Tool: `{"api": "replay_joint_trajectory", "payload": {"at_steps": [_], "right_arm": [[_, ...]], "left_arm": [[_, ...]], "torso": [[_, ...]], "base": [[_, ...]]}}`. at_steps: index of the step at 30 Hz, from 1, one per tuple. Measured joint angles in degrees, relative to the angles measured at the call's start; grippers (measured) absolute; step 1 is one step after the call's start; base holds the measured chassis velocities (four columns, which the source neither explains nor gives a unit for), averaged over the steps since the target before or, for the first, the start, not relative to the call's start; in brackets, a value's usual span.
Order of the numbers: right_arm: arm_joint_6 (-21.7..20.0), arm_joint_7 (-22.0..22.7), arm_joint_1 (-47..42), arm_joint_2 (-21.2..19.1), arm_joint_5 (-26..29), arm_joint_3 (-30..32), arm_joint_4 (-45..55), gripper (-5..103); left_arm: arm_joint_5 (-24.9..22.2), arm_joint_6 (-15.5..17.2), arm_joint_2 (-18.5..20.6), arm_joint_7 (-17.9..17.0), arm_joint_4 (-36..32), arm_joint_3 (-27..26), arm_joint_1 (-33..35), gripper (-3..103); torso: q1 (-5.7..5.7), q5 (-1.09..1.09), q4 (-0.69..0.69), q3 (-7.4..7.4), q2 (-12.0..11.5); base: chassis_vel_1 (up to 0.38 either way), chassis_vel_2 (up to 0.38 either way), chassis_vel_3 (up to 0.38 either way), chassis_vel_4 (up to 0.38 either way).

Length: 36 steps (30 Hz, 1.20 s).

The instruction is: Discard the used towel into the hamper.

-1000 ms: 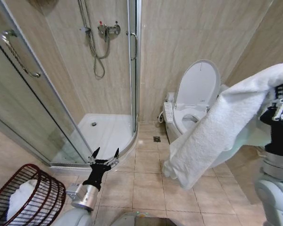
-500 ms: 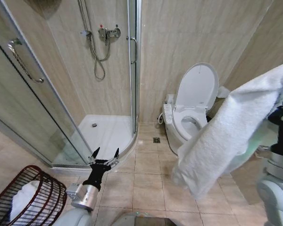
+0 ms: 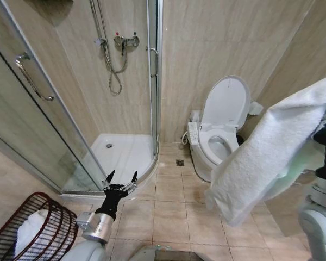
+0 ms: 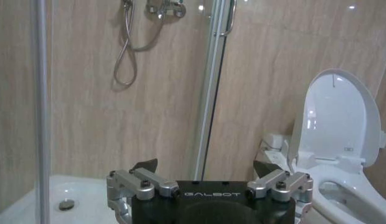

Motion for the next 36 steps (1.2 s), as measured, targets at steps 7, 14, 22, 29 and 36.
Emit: {"api": "replay_joint_trajectory", "payload": {"at_steps": [7,14,22,29,36], "right_arm": [[0.04,-0.37,-0.19,0.21,0.03,-0.03,0.00,2],[0.25,-0.30,-0.03,0.28,0.23,-0.72,0.00,2],[0.31,-0.13,0.38,-0.01,1.46,-0.82,0.00,2],[0.34,-0.15,0.11,0.00,1.81,-0.30,-0.03,2],[0.45,-0.20,-0.15,0.09,1.85,0.17,-0.03,2]], "left_arm": [[0.00,0.00,0.00,0.00,0.00,0.00,0.00,100],[0.00,0.00,0.00,0.00,0.00,0.00,0.00,100],[0.00,0.00,0.00,0.00,0.00,0.00,0.00,100],[0.00,0.00,0.00,0.00,0.00,0.00,0.00,100],[0.00,0.00,0.00,0.00,0.00,0.00,0.00,100]], "torso": [[0.66,0.00,0.00,0.88,1.55],[1.54,0.00,0.00,1.99,3.53],[2.43,0.00,0.00,3.19,5.62],[3.22,0.00,0.00,4.19,7.41],[3.97,0.00,0.00,5.18,9.16]], "base": [[0.000,0.000,0.000,0.000],[0.000,0.000,0.000,0.000],[0.000,0.000,0.000,0.000],[0.000,0.000,0.000,0.000],[0.000,0.000,0.000,0.000]]}}
